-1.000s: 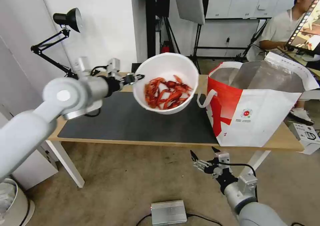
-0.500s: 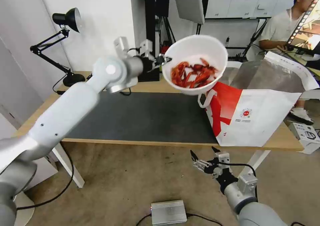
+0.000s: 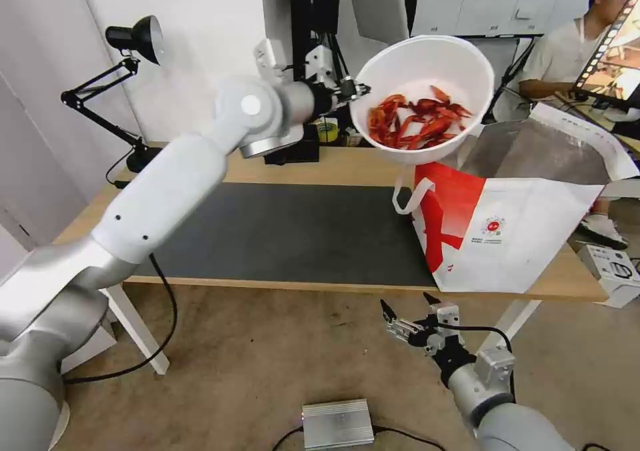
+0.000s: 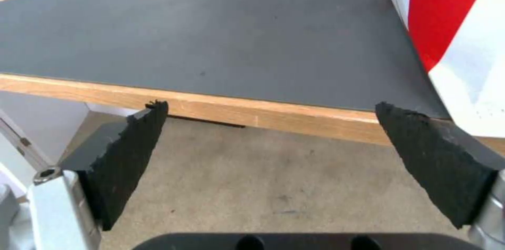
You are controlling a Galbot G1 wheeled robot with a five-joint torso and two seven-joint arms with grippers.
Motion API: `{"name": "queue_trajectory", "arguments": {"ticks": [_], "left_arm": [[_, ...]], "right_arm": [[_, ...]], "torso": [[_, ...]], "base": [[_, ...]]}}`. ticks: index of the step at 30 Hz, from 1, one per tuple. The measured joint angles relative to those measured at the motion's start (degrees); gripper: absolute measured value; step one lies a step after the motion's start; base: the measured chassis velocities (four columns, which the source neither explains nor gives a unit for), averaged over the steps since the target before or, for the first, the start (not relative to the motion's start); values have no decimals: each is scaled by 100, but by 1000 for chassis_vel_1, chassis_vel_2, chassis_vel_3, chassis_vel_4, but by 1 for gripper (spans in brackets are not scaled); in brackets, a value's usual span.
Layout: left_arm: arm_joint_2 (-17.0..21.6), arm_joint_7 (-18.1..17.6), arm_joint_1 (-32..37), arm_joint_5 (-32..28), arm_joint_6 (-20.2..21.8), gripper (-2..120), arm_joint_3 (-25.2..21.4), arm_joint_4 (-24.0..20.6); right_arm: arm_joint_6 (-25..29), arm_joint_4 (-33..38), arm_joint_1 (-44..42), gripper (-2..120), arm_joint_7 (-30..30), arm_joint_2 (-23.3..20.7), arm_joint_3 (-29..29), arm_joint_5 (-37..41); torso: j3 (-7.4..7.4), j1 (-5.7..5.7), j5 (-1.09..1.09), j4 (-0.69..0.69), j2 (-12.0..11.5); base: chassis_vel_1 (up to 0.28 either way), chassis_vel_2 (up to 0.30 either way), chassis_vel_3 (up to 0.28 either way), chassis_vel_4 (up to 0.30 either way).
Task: Pick up the trash from the table and place it into the takeout bag.
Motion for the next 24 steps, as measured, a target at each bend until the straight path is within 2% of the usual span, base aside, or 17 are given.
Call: {"name": "queue_trajectory", "arguments": {"ticks": [11,24], "left_arm": [[-721,-54,-137,169,-185,0,164,468],[-1112,-154,-251,305,-364,0,246,826]], "right_arm": [[0,0,0,100,0,0,0,0],[0,0,0,100,0,0,0,0]], "torso": [[0,0,1,-1,0],[0,-1,0,1,1]], "base": [[0,0,0,0],[0,0,0,0]]}}
